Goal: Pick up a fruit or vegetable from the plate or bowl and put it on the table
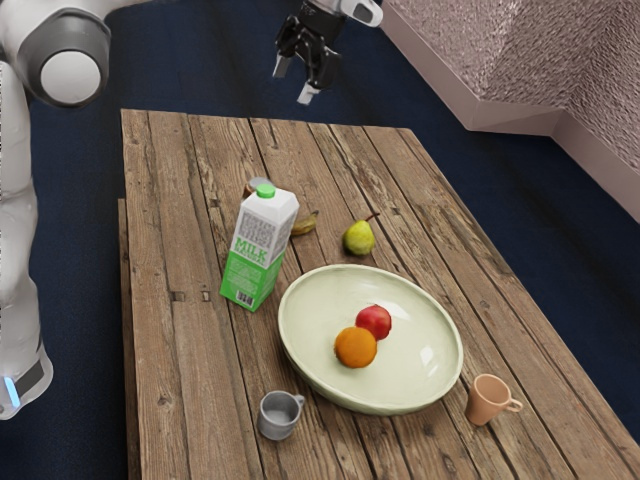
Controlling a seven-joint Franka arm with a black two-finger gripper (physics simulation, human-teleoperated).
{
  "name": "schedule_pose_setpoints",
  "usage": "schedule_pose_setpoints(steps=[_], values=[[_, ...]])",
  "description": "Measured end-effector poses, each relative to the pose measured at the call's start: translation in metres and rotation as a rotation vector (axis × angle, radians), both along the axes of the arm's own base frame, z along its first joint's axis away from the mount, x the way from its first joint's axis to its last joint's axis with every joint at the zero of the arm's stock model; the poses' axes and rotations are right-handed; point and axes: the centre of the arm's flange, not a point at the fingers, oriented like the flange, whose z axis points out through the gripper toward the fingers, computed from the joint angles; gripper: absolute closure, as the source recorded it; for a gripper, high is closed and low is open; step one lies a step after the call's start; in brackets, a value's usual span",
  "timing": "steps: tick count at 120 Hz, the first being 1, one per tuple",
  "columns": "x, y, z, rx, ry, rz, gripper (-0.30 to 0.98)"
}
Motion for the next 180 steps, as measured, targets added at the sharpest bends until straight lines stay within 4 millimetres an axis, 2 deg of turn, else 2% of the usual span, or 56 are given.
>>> schedule_pose_setpoints(steps=[6, 12, 24, 26, 31, 34, 38, 42, 46, 50, 59, 63, 67, 71, 82, 89, 94, 105, 136, 150, 169, 180], values=[[0.003, 0.028, 0.003, 0.02, -0.069, 0.05, 0.01], [0.004, 0.047, 0.007, 0.037, -0.125, 0.084, 0.01], [0.01, 0.058, 0.012, 0.033, -0.208, 0.107, 0.02], [0.008, 0.057, 0.027, 0.042, -0.247, 0.105, 0.02], [-0.008, 0.047, 0.089, 0.094, -0.389, 0.091, 0.02], [-0.017, 0.038, 0.115, 0.117, -0.454, 0.078, 0.02], [-0.019, 0.028, 0.133, 0.135, -0.499, 0.06, 0.02], [-0.014, 0.017, 0.136, 0.143, -0.515, 0.039, 0.02], [-0.001, 0.002, 0.131, 0.143, -0.512, 0.007, 0.02], [0.016, -0.026, 0.122, 0.134, -0.503, -0.05, 0.02], [0.045, -0.131, 0.101, 0.089, -0.488, -0.245, 0.02], [0.052, -0.168, 0.091, 0.068, -0.479, -0.31, 0.02], [0.06, -0.191, 0.078, 0.052, -0.46, -0.35, 0.02], [0.066, -0.206, 0.066, 0.04, -0.44, -0.374, 0.02], [0.081, -0.236, 0.02, 0.022, -0.353, -0.423, 0.02], [0.075, -0.258, -0.01, 0.033, -0.279, -0.458, 0.02], [0.07, -0.271, -0.021, 0.048, -0.253, -0.478, 0.02], [0.055, -0.297, -0.023, 0.063, -0.25, -0.518, 0.02], [0.045, -0.343, -0.017, 0.059, -0.329, -0.575, 0.02], [0.045, -0.366, -0.034, 0.052, -0.305, -0.603, 0.02], [0.043, -0.387, -0.054, 0.014, -0.265, -0.625, 0.02], [0.04, -0.396, -0.076, -0.001, -0.218, -0.637, 0.02]])
